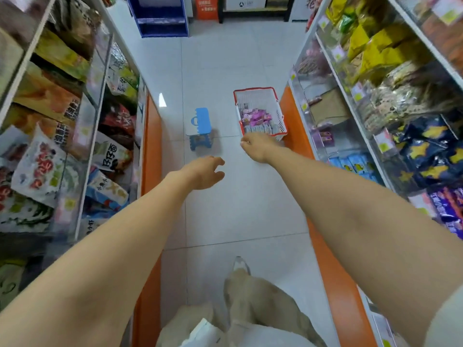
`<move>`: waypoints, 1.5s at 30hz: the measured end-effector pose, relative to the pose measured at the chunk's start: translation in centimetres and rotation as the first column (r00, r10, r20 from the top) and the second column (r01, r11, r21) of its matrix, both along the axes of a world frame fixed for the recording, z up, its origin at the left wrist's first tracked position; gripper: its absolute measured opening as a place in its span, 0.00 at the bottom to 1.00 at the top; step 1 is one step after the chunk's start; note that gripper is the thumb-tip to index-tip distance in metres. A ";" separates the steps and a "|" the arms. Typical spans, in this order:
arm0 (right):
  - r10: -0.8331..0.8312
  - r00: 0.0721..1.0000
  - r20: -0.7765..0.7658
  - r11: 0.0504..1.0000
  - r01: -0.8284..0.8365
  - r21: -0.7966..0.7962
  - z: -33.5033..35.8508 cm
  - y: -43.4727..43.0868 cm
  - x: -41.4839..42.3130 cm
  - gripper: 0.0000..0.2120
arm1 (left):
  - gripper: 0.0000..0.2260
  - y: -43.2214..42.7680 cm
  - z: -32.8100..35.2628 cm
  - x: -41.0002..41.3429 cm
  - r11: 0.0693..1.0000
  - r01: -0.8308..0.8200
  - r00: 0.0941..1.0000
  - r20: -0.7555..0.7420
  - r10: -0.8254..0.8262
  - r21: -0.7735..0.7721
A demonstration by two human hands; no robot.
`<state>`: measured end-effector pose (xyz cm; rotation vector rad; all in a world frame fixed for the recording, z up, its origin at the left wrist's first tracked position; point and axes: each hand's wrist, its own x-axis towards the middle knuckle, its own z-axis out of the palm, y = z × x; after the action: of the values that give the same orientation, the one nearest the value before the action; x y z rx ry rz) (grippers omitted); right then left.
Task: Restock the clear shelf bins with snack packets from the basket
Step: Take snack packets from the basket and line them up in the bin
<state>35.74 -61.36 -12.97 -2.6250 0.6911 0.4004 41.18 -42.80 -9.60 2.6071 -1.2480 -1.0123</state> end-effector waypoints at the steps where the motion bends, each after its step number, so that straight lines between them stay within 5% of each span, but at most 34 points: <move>1: 0.014 1.000 0.000 1.000 -0.014 0.001 0.0 -1.3 1.0 0.17 | 0.21 -0.9 -0.1 0.8 1.000 -0.010 1.000 0.006 0.010 -0.002; 45: -0.050 0.999 -0.005 0.998 0.049 -0.030 -1.4 -31.2 50.0 0.19 | 0.20 -29.5 -1.6 51.2 0.999 0.016 1.000 0.002 -0.016 -0.030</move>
<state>85.76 -92.56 -14.32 -2.6302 0.7681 0.3855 92.39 -72.30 -11.20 2.5800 -1.2759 -0.9866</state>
